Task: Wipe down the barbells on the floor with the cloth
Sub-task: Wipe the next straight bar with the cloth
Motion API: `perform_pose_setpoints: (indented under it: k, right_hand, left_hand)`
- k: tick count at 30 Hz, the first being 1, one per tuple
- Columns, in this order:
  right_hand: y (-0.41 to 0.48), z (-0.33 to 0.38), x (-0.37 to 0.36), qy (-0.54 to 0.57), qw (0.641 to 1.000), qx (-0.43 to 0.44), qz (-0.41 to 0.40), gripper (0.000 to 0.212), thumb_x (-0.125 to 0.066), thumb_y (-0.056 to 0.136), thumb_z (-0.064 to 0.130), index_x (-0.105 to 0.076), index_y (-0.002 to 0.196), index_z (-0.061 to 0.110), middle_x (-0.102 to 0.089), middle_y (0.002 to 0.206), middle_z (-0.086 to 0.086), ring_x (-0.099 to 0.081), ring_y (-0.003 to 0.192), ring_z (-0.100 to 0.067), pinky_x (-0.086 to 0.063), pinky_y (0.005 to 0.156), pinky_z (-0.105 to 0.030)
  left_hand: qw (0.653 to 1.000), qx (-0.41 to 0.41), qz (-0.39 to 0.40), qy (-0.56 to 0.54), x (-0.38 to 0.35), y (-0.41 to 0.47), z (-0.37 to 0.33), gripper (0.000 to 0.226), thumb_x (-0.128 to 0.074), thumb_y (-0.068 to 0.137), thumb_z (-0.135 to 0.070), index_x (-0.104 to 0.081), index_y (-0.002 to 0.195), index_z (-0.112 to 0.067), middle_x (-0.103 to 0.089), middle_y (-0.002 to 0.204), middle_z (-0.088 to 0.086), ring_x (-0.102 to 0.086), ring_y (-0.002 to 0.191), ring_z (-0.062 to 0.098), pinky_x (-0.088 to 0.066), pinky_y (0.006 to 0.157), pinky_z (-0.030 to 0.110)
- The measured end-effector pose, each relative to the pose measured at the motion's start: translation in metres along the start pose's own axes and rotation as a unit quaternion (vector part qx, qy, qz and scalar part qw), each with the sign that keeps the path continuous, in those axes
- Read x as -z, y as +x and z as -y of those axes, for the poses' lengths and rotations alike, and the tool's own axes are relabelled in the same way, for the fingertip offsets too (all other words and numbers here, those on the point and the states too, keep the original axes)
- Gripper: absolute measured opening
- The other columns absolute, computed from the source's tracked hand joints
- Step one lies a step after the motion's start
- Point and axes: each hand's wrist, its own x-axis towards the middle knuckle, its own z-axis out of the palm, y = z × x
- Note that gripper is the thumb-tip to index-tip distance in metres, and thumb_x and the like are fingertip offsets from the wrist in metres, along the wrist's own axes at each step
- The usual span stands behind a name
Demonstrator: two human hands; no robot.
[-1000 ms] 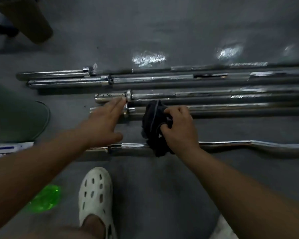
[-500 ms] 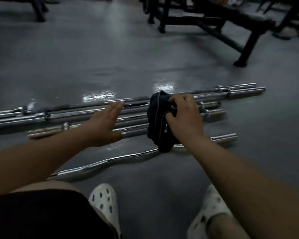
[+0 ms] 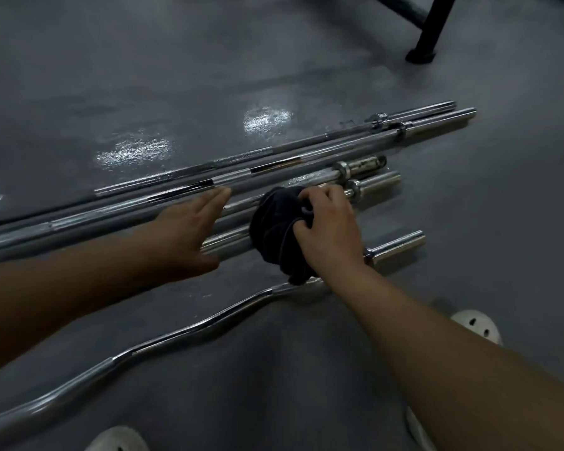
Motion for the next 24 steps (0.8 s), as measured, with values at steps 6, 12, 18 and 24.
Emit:
perform_pose_setpoints:
  k: [6, 12, 18, 24]
  right_hand:
    - [0.02, -0.009, -0.016, 0.001, 1.0, -0.007, 0.004, 0.034, -0.063, 0.082, 0.017, -0.059, 0.116, 0.025, -0.046, 0.12, 0.002, -0.051, 0.109, -0.024, -0.053, 0.08, -0.04]
    - [0.007, -0.019, -0.029, 0.024, 0.999, -0.041, -0.018, 0.036, -0.062, 0.08, 0.017, -0.059, 0.115, 0.025, -0.046, 0.119, 0.003, -0.054, 0.108, -0.023, -0.055, 0.084, -0.046]
    - [-0.016, -0.036, -0.032, 0.019, 0.996, -0.066, -0.052, 0.035, -0.063, 0.08, 0.018, -0.061, 0.115, 0.024, -0.048, 0.119, 0.0, -0.056, 0.105, -0.024, -0.053, 0.084, -0.042]
    - [-0.012, -0.039, -0.033, 0.017, 0.996, -0.079, -0.041, 0.035, -0.063, 0.081, 0.018, -0.061, 0.115, 0.024, -0.047, 0.12, 0.001, -0.056, 0.106, -0.023, -0.053, 0.083, -0.038]
  left_hand:
    - [0.999, -0.029, 0.022, 0.032, 0.008, 0.031, 0.002, 0.11, -0.067, 0.081, -0.047, 0.009, 0.155, -0.019, 0.004, 0.164, 0.003, -0.013, 0.149, 0.021, -0.017, 0.118, 0.029]
    - [0.997, -0.053, 0.029, 0.038, -0.013, 0.047, -0.004, 0.109, -0.046, 0.069, -0.058, 0.01, 0.155, -0.021, 0.005, 0.165, 0.002, -0.01, 0.15, 0.021, -0.017, 0.12, 0.036]
    - [0.991, -0.109, 0.06, 0.053, -0.054, 0.056, 0.001, 0.11, -0.064, 0.081, -0.046, 0.013, 0.154, -0.021, 0.008, 0.164, 0.003, -0.008, 0.15, 0.022, -0.017, 0.12, 0.036]
    - [0.993, -0.101, 0.056, 0.039, -0.051, 0.064, 0.004, 0.114, -0.071, 0.077, -0.044, 0.007, 0.156, -0.019, 0.001, 0.164, 0.006, -0.016, 0.148, 0.027, -0.023, 0.118, 0.038]
